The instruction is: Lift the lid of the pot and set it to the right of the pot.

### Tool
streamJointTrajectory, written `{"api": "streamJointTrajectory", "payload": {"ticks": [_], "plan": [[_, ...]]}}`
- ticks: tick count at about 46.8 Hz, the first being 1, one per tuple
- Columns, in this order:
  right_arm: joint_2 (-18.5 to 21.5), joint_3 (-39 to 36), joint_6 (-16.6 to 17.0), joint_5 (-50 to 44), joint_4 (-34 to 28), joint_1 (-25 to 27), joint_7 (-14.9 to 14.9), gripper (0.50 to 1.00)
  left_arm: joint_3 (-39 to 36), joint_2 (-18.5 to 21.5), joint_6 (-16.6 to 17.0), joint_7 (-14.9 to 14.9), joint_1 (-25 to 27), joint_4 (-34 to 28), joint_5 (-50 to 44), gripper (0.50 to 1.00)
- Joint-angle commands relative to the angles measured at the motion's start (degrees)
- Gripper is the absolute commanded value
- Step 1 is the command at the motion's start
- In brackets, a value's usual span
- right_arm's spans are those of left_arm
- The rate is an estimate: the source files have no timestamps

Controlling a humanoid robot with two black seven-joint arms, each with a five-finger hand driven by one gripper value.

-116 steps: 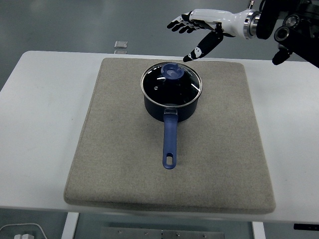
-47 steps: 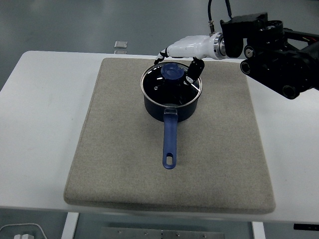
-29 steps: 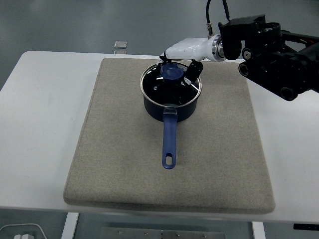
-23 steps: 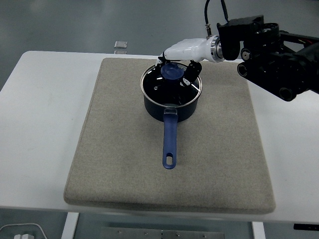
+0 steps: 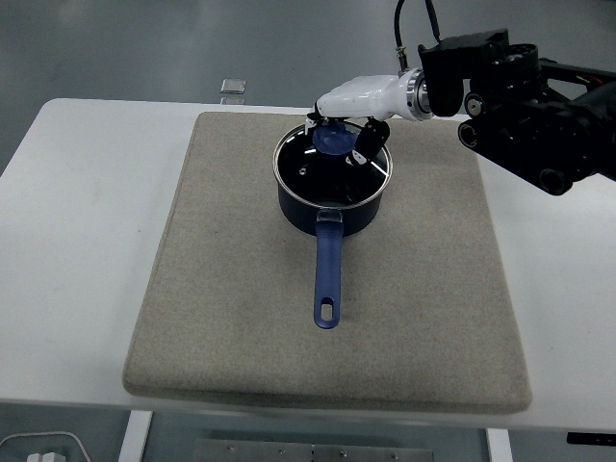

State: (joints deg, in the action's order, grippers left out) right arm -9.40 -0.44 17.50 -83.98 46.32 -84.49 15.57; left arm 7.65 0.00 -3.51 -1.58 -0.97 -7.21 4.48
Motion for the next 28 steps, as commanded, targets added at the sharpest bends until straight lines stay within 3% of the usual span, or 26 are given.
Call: {"api": "streamJointTrajectory", "payload": {"ticks": [1, 17, 28], "plan": [[0.0, -0.17, -0.01, -0.04, -0.09, -0.24, -0.01, 0.666, 0.0, 0.0, 0.0, 0.0, 0.0, 0.0, 0.0, 1.0], [-0.35, -0.88, 1.13, 0.05, -0.44, -0.59, -0.01, 0.637, 0.0, 0.0, 0.0, 0.0, 0.0, 0.0, 0.0, 1.0], [-0.88, -1.05, 2.01, 0.05, -0.35, -1.82, 0.08, 0.57, 0.0, 0.0, 0.0, 0.0, 0.0, 0.0, 0.0, 1.0]]}}
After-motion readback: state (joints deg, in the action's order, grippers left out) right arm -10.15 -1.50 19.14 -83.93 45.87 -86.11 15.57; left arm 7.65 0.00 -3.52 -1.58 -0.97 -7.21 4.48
